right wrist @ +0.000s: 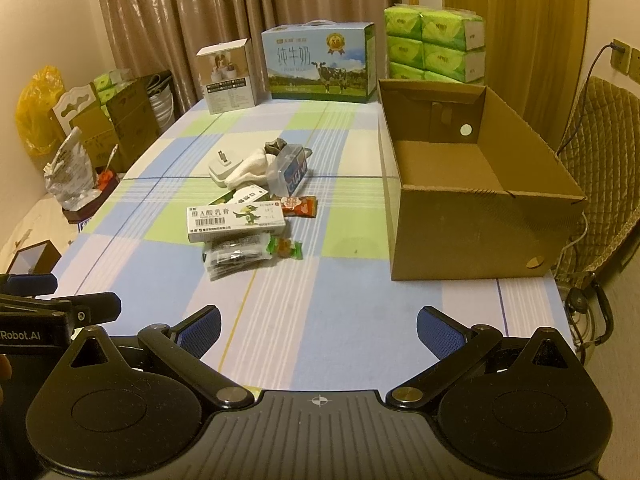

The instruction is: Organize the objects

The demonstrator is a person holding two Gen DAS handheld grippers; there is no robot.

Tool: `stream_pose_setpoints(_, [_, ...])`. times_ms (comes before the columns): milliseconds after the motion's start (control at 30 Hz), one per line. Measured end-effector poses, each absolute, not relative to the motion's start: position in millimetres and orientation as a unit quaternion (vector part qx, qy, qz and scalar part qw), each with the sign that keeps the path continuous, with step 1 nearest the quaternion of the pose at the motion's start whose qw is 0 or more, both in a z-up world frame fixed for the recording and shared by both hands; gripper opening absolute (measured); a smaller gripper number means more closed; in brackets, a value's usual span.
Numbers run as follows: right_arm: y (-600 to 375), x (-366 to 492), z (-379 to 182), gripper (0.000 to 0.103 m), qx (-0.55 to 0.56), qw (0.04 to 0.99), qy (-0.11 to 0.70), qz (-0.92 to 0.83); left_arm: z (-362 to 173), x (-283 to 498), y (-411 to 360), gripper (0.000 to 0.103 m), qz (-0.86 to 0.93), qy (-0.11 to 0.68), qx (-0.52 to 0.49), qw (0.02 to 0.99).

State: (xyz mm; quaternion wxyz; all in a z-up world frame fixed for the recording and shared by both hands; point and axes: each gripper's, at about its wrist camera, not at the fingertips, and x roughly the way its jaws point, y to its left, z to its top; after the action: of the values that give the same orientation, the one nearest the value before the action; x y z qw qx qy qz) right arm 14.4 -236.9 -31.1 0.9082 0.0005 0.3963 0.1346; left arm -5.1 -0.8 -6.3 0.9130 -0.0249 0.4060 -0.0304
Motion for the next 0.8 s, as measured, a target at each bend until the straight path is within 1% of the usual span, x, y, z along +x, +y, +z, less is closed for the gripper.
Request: stream_pose_setpoints(800, [-236.3, 14.6, -33.9, 0.101, -0.001, 0.907, 0.399, 0.135, -7.9, -4.2, 2.7, 0.102, -0.027, 0.409, -0.028, 0.912])
